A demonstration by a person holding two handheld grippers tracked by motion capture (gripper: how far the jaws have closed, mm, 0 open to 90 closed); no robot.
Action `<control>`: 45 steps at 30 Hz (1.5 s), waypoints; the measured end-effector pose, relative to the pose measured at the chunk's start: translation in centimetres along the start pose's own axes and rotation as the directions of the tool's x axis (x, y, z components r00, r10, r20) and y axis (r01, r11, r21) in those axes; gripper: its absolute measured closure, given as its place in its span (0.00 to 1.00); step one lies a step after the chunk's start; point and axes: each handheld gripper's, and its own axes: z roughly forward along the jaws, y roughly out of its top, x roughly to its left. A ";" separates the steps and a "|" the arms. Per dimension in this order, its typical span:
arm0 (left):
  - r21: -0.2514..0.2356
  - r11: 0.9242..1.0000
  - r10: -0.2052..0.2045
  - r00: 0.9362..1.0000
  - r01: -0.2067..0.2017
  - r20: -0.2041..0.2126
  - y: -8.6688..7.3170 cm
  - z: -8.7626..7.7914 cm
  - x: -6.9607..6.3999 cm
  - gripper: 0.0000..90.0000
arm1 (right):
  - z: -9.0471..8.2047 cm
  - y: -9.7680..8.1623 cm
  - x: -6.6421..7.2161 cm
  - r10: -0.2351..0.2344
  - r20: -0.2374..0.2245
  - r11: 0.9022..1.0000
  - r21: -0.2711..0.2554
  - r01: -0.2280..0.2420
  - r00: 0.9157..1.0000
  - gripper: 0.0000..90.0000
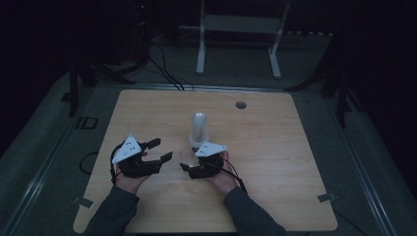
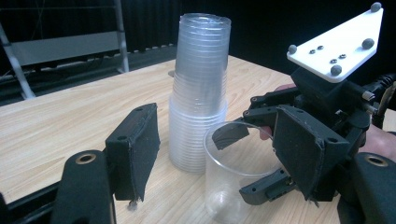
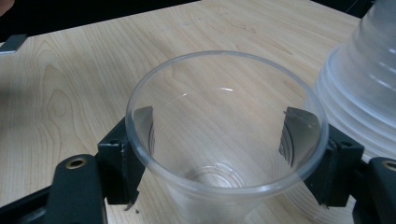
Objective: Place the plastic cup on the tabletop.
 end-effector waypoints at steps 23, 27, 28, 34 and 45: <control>0.000 1.000 -0.001 1.000 0.001 0.000 0.0 0.0 0.0 0.35 | -0.3 -0.5 -0.2 0.025 -0.012 0.999 0.022 -0.024 1.000 0.17; 0.000 1.000 -0.001 1.000 0.001 0.000 0.0 0.0 0.0 0.35 | -0.5 -0.6 -0.3 0.027 -0.015 0.999 0.026 -0.027 1.000 0.15; 0.000 1.000 0.000 1.000 0.000 0.000 0.0 0.0 0.0 0.35 | -0.6 -0.7 -0.3 0.028 -0.014 0.999 0.028 -0.028 1.000 0.15; 0.000 1.000 -0.002 1.000 0.002 -0.001 0.0 0.0 0.0 0.35 | -1.0 -0.9 -0.4 0.027 -0.011 0.999 0.031 -0.026 1.000 0.14; 0.000 1.000 -0.002 1.000 0.002 -0.002 0.0 0.0 0.1 0.35 | -1.9 -1.4 -0.6 0.033 -0.009 0.999 0.039 -0.033 0.999 0.14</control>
